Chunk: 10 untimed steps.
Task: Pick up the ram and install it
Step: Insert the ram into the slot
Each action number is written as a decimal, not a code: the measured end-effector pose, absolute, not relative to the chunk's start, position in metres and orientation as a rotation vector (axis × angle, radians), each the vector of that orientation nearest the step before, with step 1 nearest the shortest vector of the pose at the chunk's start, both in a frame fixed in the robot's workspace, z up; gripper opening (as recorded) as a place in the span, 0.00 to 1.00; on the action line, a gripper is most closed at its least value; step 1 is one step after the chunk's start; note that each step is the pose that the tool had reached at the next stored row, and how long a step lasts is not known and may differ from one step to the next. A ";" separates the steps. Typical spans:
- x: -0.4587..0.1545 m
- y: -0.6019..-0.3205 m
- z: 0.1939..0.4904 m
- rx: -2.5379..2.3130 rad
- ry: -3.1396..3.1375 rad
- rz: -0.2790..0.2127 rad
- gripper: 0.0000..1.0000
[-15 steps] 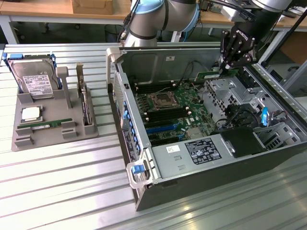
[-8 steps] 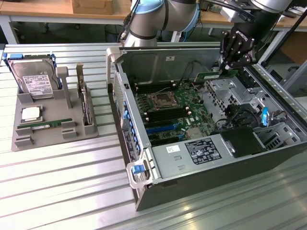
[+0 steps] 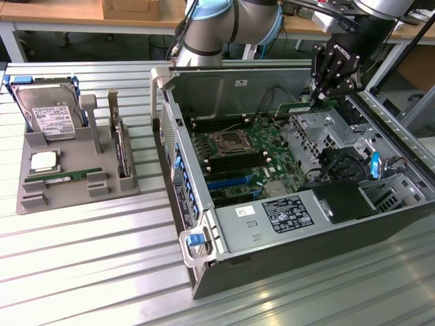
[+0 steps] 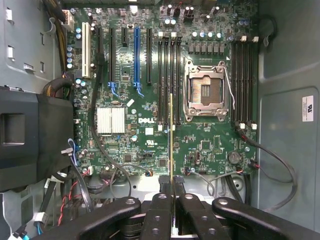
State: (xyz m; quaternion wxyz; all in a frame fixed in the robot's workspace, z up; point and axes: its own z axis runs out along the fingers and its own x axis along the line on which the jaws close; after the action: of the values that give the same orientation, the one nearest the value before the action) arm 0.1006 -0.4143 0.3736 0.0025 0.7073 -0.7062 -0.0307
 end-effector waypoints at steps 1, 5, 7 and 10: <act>0.101 -0.414 0.373 2.219 -2.215 -0.096 0.12; 0.101 -0.414 0.373 2.219 -2.215 -0.096 0.12; 0.101 -0.414 0.372 2.219 -2.215 -0.096 0.12; 0.101 -0.414 0.372 2.219 -2.215 -0.096 0.12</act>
State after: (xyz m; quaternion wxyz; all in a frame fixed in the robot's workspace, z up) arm 0.1006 -0.4143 0.3717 0.0025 0.7073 -0.7062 -0.0307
